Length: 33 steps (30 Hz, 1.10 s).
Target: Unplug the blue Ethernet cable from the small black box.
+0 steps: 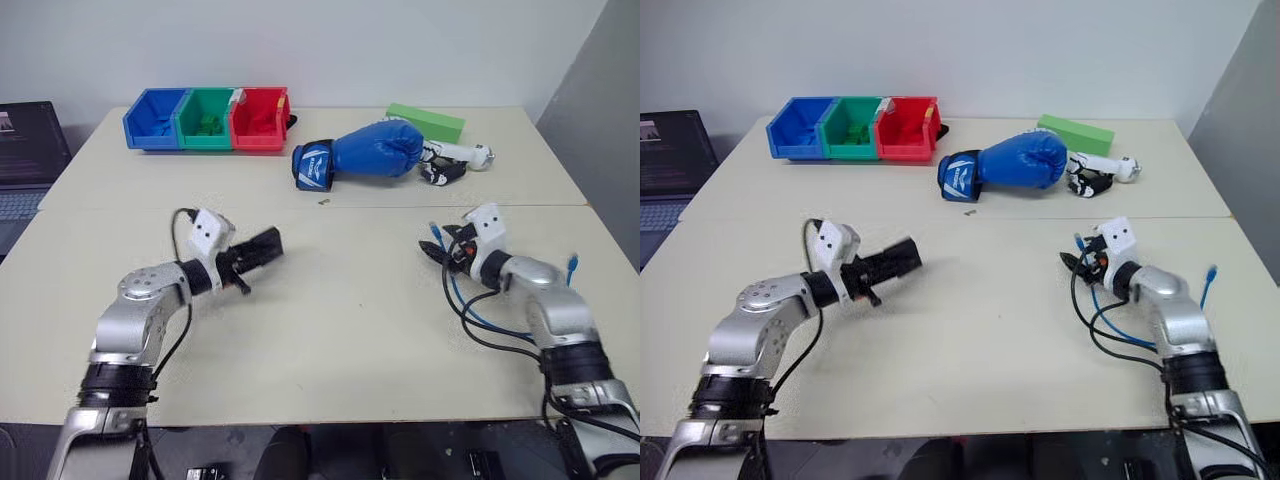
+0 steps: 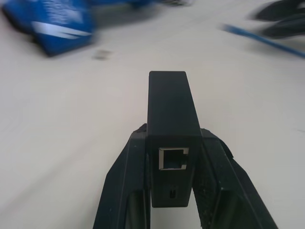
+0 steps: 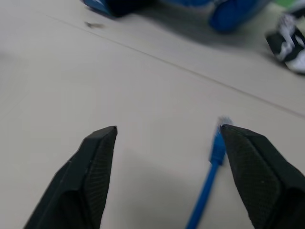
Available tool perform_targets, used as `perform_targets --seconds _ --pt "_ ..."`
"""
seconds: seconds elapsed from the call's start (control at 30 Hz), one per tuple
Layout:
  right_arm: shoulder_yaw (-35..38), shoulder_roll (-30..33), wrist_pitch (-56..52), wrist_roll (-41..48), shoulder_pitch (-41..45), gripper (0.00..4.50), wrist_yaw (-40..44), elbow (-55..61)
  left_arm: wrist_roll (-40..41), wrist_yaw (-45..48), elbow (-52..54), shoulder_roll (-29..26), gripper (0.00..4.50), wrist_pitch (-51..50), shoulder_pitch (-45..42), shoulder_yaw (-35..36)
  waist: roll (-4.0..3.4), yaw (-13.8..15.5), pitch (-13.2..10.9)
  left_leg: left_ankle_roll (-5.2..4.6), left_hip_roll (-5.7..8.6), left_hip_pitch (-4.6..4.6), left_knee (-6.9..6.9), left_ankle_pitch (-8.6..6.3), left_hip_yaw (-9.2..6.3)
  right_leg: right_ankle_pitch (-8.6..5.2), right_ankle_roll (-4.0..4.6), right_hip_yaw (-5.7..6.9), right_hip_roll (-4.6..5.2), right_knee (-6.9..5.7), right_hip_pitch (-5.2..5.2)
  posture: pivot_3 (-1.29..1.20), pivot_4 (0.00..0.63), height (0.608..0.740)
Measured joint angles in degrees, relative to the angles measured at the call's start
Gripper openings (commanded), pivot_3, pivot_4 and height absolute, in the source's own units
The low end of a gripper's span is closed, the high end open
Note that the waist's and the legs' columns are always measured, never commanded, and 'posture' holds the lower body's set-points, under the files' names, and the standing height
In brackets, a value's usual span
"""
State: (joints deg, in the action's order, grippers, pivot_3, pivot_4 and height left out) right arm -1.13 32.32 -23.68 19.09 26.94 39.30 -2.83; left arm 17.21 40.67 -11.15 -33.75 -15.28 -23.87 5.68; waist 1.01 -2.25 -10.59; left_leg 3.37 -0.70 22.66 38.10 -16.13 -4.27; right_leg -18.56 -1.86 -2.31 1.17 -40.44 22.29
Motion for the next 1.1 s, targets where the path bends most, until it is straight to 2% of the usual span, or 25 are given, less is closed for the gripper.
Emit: perform_targets --seconds 0.17,0.47,0.5,0.63,0.87,1.0,1.1 --pt "-4.8 2.31 -3.02 2.45 -1.0 3.73 8.11 13.93 -6.37 -11.55 -11.57 3.85 0.78 13.2 -1.5 2.22 0.0 0.04 0.0 0.0 -0.02 0.02 0.02 0.0 -0.07 0.0 0.0 0.06 0.02 0.01 0.0 0.0 0.15 0.74" --pt "-9.75 1.83 -12.39 8.05 4.83 3.73 14.33 21.49 -6.77 -14.89 -18.61 8.18 0.78 20.84 -0.63 3.89 0.09 0.56 0.05 0.01 0.03 0.07 0.12 0.0 -0.16 0.01 -0.01 0.16 0.06 0.03 -0.05 0.0 0.15 0.74" --pt "-9.87 2.27 -12.95 8.3 5.01 3.73 14.91 21.67 -6.58 -14.73 -18.61 8.24 1.13 21.12 -0.36 4.04 0.09 0.55 0.05 0.01 0.03 0.06 0.12 0.0 -0.13 0.01 -0.01 0.14 0.07 0.02 -0.06 0.0 0.15 0.74" --pt "-9.9 2.66 -13.83 8.75 5.39 3.73 15.82 21.67 -6.09 -13.66 -19.08 8.25 1.96 20.88 1.24 4.72 0.09 0.36 0.06 0.01 0.02 0.03 0.1 0.0 -0.12 0.01 -0.01 0.13 0.06 0.0 -0.05 0.0 0.15 0.74" --pt "-9.89 2.83 -14.41 8.76 5.48 3.73 15.78 21.72 -5.38 -13.57 -15.75 8.29 3.22 19.95 3.91 5.34 0.09 0.26 0.06 0.01 0.0 -0.01 0.09 0.0 -0.11 0.01 -0.01 0.1 0.06 -0.03 -0.06 0.0 0.15 0.74" --pt "-8.97 3.35 -15.25 9.27 2.98 3.73 15.34 23.33 -3.91 -13.23 -7.35 7.51 3.22 15.19 9.28 5.82 0.09 0.33 0.06 0.01 -0.05 0.05 0.08 0.0 -0.17 0.01 -0.01 0.08 0.1 0.02 -0.05 0.0 0.15 0.74" --pt "-6.64 4.67 -16.49 9.95 -1.06 3.73 14.31 24.47 -2.04 -12.05 1.58 3.29 3.22 6.81 14.01 6.23 0.11 0.4 0.05 0.01 -0.07 0.1 0.07 0.0 -0.27 0.01 -0.01 0.07 0.11 0.02 -0.05 0.0 0.15 0.74"
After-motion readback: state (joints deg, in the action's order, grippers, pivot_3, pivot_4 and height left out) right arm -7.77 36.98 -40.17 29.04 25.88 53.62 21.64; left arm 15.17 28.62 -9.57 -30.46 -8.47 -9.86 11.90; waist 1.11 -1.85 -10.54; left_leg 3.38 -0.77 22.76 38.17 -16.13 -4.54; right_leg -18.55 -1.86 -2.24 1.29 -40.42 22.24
